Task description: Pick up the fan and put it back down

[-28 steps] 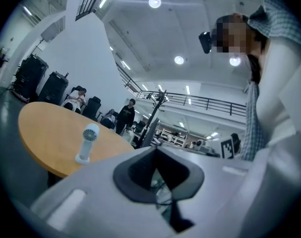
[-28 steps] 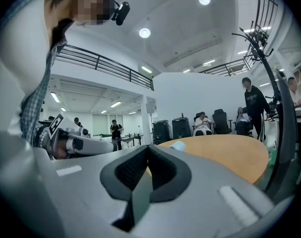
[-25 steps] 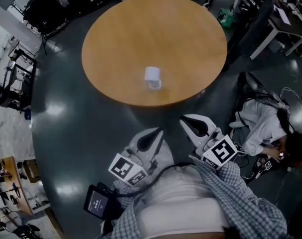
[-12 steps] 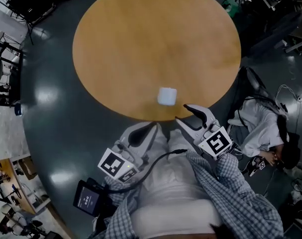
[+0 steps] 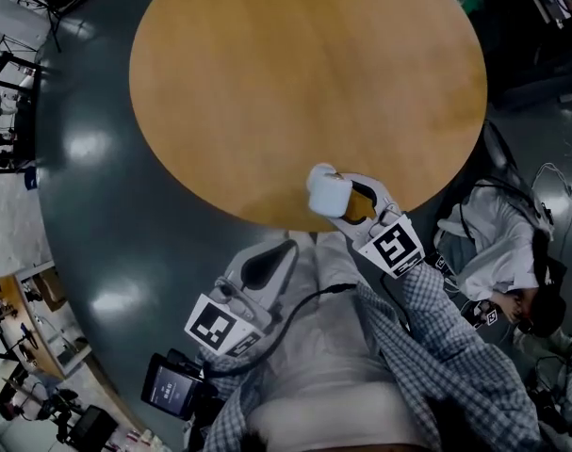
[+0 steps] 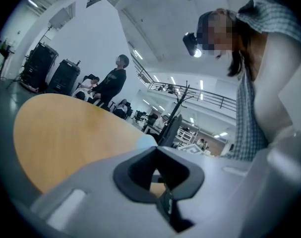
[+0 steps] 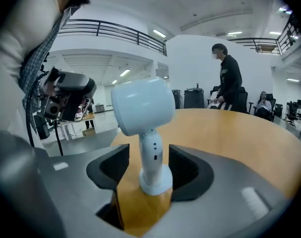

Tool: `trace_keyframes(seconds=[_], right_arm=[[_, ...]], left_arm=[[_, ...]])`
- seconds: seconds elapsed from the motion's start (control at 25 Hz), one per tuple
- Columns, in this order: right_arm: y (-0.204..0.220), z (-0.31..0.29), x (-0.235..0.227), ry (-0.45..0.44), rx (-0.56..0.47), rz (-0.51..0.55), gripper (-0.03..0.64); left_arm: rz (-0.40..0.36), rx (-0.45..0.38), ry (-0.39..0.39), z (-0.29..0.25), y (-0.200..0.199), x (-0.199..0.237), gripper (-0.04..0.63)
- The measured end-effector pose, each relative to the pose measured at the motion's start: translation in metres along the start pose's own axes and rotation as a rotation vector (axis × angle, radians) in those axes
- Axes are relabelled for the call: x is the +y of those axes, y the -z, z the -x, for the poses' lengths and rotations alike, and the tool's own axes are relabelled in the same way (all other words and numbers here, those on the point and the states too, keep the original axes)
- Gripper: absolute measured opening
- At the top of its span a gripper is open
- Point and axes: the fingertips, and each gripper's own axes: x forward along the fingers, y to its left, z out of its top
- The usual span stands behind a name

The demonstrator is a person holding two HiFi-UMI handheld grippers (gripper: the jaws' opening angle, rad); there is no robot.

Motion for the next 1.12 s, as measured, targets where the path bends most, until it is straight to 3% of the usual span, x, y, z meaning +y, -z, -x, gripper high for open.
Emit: trace_keyframes(seconds=[0.24, 0.32, 0.44, 0.64, 1.12], right_arm=[[-0.013, -0.030, 0.004, -0.056, -0.031, 0.049, 0.231], [-0.021, -0.032, 0.006, -0.065, -0.051, 0.076, 0.157], [-0.024, -0.031, 0.006, -0.076, -0.053, 0.105, 0.138], [-0.036, -0.031, -0.001, -0.053, -0.083, -0.006, 0.136], [-0.091, -0.007, -0.005, -0.064, -0.113, -0.037, 0.135]], left_arm=[[-0.011, 0.006, -0.050, 0.000, 0.002, 0.010, -0.002], [-0.010, -0.001, -0.060, -0.001, 0.002, 0.011, -0.002], [-0.008, -0.013, -0.070, -0.004, -0.001, 0.012, -0.002], [-0.016, -0.027, -0.066, -0.005, -0.012, 0.015, -0.002], [-0.099, -0.079, 0.011, -0.030, -0.056, -0.001, -0.002]])
